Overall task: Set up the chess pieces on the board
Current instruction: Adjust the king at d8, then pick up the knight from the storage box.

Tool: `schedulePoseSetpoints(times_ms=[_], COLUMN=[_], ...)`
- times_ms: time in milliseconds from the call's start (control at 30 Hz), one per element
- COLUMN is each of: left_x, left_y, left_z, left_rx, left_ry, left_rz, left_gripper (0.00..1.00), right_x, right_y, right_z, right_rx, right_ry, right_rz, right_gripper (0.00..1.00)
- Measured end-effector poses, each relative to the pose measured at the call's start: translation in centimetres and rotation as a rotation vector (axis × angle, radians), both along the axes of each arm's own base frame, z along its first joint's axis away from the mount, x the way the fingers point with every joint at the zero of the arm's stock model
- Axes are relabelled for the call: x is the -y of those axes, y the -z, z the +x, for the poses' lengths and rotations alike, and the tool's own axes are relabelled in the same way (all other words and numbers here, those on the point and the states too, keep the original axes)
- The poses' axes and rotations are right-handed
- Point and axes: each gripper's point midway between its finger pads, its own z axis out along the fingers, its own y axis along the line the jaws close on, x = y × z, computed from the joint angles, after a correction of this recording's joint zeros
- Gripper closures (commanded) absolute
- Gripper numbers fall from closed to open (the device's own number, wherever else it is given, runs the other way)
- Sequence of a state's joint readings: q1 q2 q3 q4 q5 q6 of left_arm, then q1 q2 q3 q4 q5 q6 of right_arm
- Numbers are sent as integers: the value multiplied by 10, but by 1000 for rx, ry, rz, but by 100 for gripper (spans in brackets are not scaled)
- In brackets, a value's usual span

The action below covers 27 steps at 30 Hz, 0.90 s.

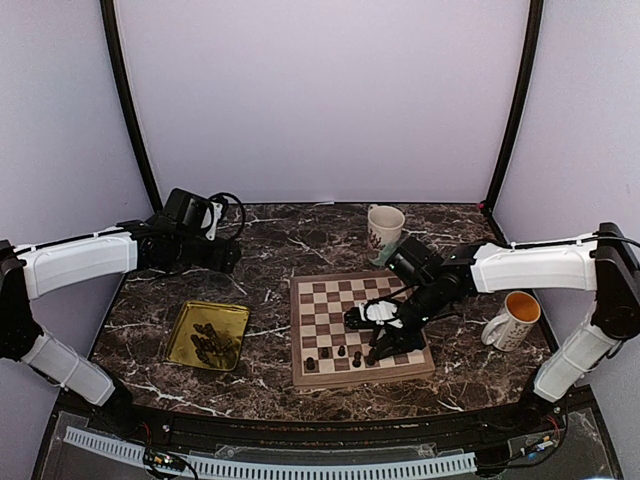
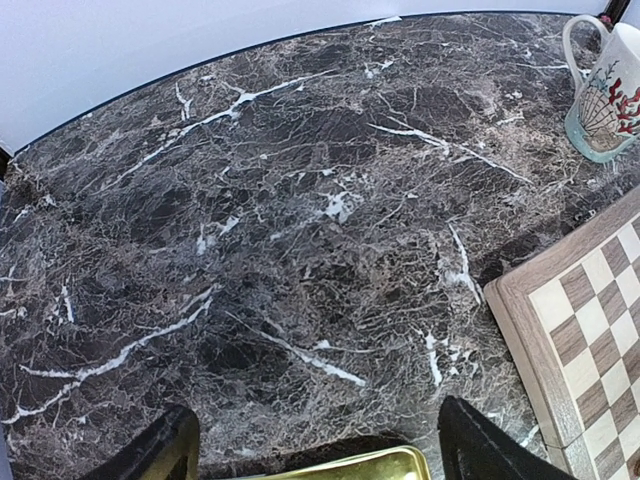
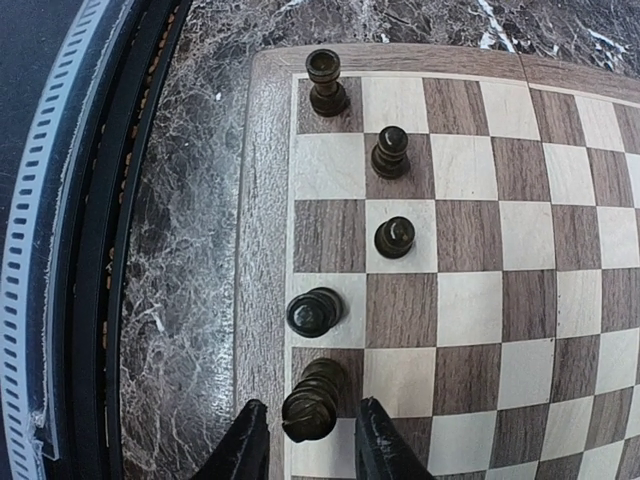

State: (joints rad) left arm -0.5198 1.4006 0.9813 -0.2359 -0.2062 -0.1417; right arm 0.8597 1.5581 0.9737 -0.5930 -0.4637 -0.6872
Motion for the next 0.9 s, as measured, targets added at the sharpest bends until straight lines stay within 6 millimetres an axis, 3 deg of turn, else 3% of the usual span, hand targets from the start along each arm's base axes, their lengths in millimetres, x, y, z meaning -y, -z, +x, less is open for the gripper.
schedulePoseSetpoints(times_ms=[100, 267, 467, 667, 900], left_x=[1, -4, -23, -41, -49], left_y=[1, -2, 5, 23, 59], left_z=[-1, -8, -37, -76, -114], left_rx=[-8, -63, -178, -334, -525], left_ry=[1, -36, -122, -181, -183], left_rz=[-4, -13, -10, 13, 56], left_gripper=[18, 28, 36, 38, 47], right_x=[2, 10, 29, 48, 53], right_y=[-4, -29, -60, -50, -45], right_z=[-3, -5, 15, 38, 50], right_rx=[-1, 24, 49, 50, 104], right_ry=[-10, -9, 86, 212, 264], right_rz=[2, 47, 159, 165, 159], right_gripper=[67, 65, 64, 65, 65])
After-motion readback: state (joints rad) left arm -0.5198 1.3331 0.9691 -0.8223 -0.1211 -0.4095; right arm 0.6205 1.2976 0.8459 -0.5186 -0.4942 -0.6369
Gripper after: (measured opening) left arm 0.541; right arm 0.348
